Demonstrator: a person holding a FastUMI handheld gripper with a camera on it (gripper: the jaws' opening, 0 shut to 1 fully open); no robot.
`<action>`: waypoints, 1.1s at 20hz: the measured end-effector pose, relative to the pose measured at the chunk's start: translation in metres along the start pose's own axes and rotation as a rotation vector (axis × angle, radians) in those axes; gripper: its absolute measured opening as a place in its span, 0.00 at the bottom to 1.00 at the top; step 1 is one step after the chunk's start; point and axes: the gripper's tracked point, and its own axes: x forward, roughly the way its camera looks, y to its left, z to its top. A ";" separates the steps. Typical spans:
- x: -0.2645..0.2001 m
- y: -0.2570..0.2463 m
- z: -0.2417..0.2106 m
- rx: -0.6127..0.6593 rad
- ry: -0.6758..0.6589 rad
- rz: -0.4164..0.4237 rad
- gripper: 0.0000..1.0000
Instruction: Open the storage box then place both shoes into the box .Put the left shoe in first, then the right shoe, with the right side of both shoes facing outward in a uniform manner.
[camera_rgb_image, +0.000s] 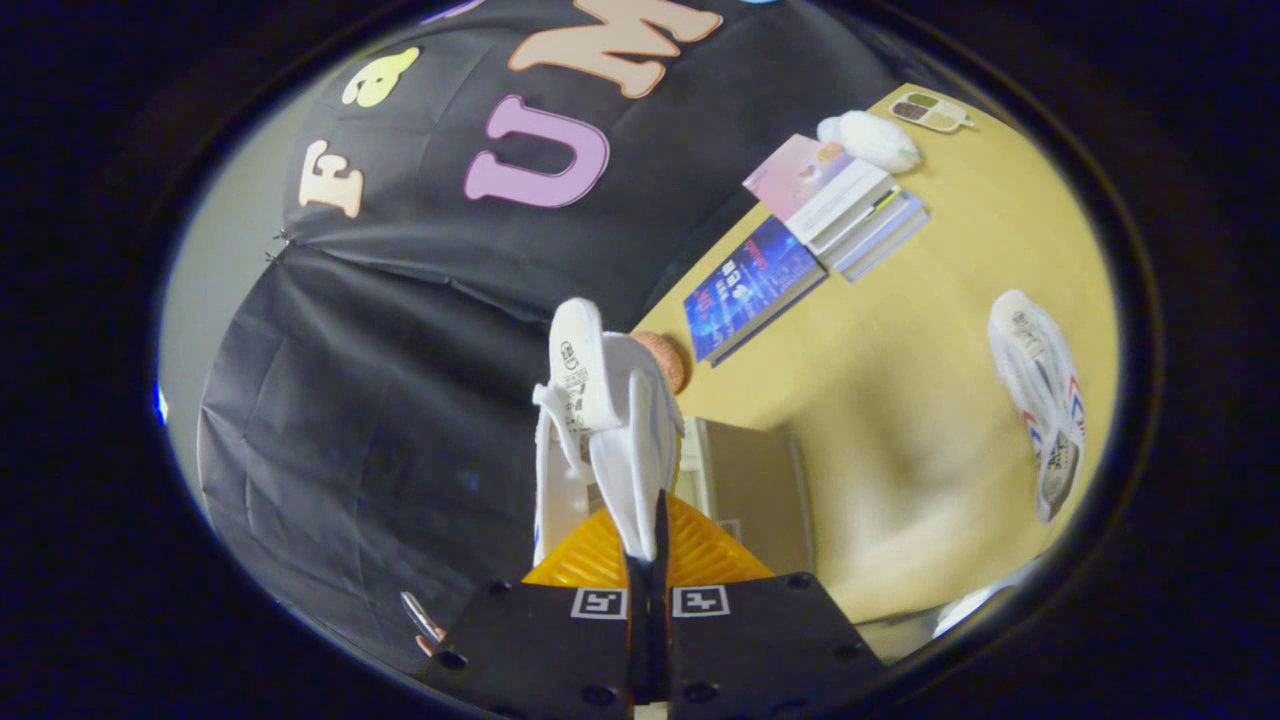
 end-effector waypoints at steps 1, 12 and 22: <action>0.010 0.011 -0.007 0.007 0.022 0.012 0.02; 0.131 -0.011 -0.096 -0.041 0.184 -0.241 0.02; 0.135 -0.017 -0.109 -0.186 0.110 -0.342 0.03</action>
